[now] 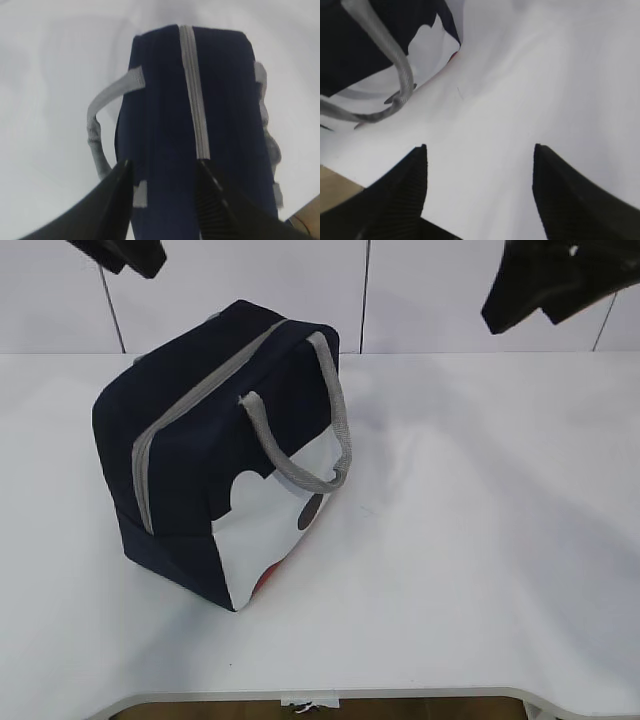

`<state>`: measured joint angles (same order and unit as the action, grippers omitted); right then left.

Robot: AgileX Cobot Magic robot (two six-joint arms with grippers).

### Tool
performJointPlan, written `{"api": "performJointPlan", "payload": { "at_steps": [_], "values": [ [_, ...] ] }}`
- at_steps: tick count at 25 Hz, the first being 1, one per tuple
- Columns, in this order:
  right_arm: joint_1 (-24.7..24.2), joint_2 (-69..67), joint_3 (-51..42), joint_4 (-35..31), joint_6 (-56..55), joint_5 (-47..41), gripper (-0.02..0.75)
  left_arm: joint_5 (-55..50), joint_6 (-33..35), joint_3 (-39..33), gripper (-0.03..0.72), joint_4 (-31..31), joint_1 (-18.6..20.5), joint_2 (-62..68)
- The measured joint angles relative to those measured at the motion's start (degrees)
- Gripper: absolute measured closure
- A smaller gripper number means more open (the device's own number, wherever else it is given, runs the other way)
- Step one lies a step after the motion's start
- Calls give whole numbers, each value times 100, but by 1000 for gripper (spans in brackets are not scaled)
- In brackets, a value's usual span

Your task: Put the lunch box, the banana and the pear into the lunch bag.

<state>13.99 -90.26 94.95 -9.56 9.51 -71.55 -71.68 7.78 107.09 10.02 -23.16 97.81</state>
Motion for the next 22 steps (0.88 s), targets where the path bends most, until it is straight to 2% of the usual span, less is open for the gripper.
{"api": "performJointPlan", "payload": {
  "at_steps": [4,12,22],
  "values": [
    [0,826,-748,5,-19,-4,230,-11,0,-696,387,-9,0,-684],
    [0,2831,-2162,5,-19,-26,230,-36,0,-1530,390,-9,0,-2091],
    [0,5460,-3225,5,-46,-89,230,-79,-4,-2659,391,-22,0,-4171]
  ]
}}
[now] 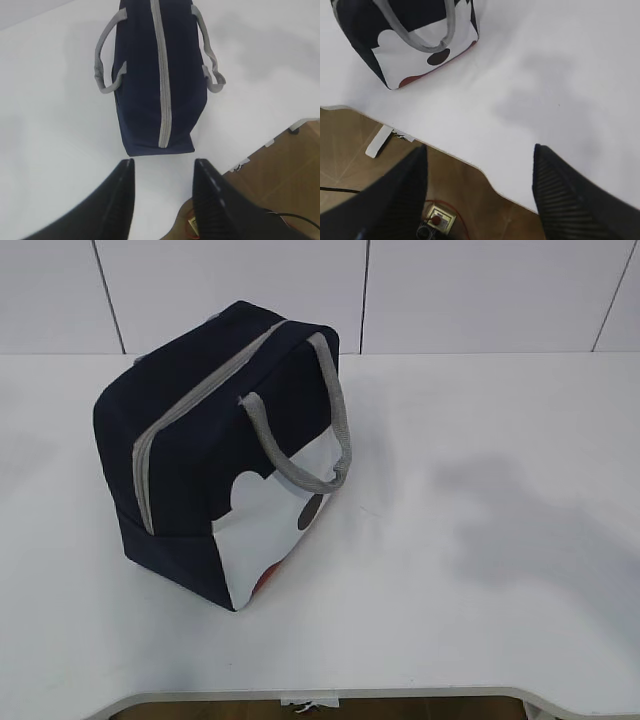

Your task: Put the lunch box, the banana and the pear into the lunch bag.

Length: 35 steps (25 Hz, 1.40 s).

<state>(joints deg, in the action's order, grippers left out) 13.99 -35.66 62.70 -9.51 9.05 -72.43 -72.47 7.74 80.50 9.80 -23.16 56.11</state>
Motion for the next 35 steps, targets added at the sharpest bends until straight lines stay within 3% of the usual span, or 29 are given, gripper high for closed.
{"api": "performJointPlan", "payload": {
  "at_steps": [8,24,35],
  "values": [
    [0,1604,-886,-21,0,-35,230,-23,0,-1546,407,-84,0,-2015],
    [0,3578,-3138,14,-13,104,230,-42,0,-4494,445,-226,0,-5560],
    [0,3662,-3386,313,-152,595,230,800,0,-5040,452,-278,0,-5560]
  ]
}}
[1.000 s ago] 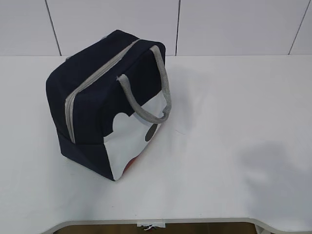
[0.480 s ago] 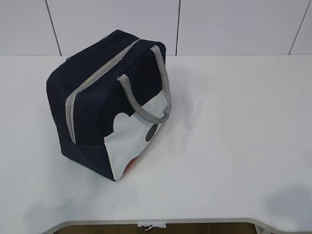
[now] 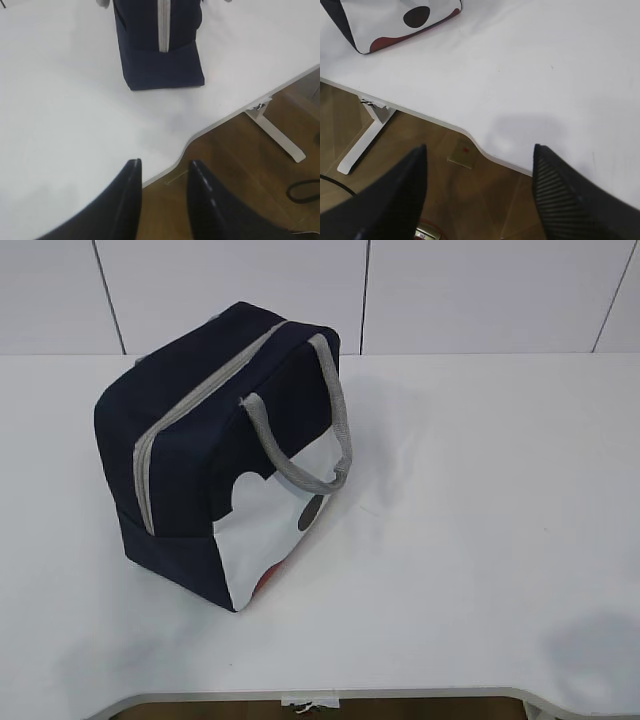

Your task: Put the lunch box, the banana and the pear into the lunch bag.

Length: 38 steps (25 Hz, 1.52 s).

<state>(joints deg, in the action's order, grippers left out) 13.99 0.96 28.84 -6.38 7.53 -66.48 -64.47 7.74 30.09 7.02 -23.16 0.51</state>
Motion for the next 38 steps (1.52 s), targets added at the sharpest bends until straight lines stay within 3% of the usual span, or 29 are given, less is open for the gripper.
{"api": "performJointPlan", "payload": {
  "at_steps": [8,10,15,19,38],
  "values": [
    [-90,0,0,27,-56,32,230,37,0,0,452,7,148,0],
    [-313,0,0,27,-56,32,230,37,0,0,452,7,440,0],
    [-1044,0,0,38,-56,37,230,44,0,0,452,17,1586,0],
    [-1288,0,0,38,-56,37,230,44,0,0,453,17,2062,0],
    [-1376,0,0,38,-56,50,230,44,0,0,452,26,2095,0]
  ]
}}
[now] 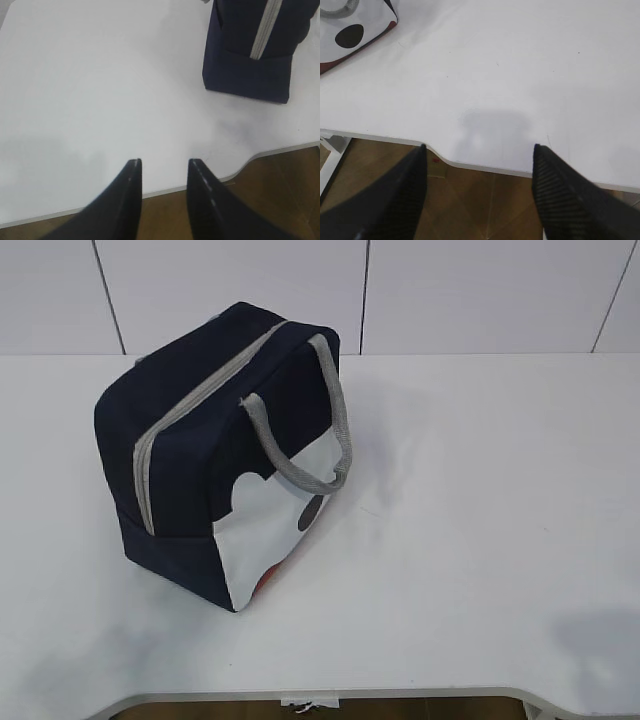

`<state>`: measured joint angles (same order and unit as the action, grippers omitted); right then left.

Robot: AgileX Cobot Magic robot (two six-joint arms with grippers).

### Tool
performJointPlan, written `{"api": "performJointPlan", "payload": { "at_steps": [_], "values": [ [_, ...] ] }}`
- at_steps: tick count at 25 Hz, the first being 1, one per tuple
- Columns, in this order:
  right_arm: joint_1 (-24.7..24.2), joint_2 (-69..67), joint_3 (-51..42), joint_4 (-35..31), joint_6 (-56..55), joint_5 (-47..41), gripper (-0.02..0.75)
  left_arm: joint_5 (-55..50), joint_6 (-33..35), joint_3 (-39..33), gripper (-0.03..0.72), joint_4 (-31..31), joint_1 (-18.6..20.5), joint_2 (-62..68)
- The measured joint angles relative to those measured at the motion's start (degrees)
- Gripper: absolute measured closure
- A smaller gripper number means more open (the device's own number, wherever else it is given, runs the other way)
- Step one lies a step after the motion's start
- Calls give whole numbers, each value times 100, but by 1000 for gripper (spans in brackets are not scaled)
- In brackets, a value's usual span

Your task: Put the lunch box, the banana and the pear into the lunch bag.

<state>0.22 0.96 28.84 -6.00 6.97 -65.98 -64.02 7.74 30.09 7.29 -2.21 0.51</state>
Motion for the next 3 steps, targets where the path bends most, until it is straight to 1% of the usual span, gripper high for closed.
{"api": "performJointPlan", "payload": {
  "at_steps": [3],
  "values": [
    [0,0,0,0,0,0,230,0,0,0,453,0,0,0]
  ]
}}
